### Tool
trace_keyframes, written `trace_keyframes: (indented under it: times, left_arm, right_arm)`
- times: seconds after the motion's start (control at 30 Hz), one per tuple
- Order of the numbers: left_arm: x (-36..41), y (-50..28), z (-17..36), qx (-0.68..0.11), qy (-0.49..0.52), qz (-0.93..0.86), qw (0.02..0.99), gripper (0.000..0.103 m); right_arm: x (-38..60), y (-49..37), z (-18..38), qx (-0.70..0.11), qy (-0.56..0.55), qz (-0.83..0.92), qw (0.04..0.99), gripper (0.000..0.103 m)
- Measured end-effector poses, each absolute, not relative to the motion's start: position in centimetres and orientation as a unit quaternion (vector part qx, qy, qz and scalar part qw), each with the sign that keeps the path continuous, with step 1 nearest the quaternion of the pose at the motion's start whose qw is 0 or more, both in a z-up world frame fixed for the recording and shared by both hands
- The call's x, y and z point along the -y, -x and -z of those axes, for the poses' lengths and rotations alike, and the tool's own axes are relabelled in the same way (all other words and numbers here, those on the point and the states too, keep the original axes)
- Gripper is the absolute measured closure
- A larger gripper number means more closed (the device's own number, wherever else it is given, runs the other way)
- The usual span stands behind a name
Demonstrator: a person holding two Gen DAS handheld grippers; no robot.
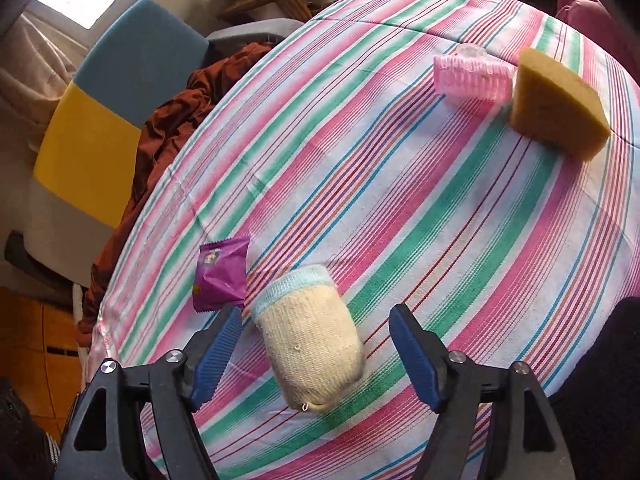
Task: Organize objects
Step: 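Grasp the beige knitted sock item with the right gripper while the left gripper grasps the purple packet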
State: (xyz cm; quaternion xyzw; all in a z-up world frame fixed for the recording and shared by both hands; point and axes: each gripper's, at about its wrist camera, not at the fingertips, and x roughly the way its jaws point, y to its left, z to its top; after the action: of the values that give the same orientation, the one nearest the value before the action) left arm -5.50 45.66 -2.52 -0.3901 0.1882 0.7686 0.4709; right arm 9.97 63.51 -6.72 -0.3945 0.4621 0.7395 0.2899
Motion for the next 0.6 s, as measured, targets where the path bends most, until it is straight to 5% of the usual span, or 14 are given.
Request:
trace_keyframes:
  times: [0.3,0.53,0.6]
  left_arm:
    - [-53.6,6.1,4.6,-0.226,0.388,-0.737,0.505,0.031]
    - [-57.3,7.0,9.1,-0.257,0.435,-0.708,0.492,0.065]
    - [-56.6,7.3,9.0,-0.235,0.431,-0.721,0.489,0.068]
  right_arm:
    - [-64.2,-11.4,6.3,-0.511,0.349,-0.738,0.269,0.022]
    - [-64.6,-11.8,6.3,-0.521,0.341,-0.737,0.265,0.022]
    - [-64.6,-11.7,6.5,-0.521,0.345,-0.736,0.263,0.022]
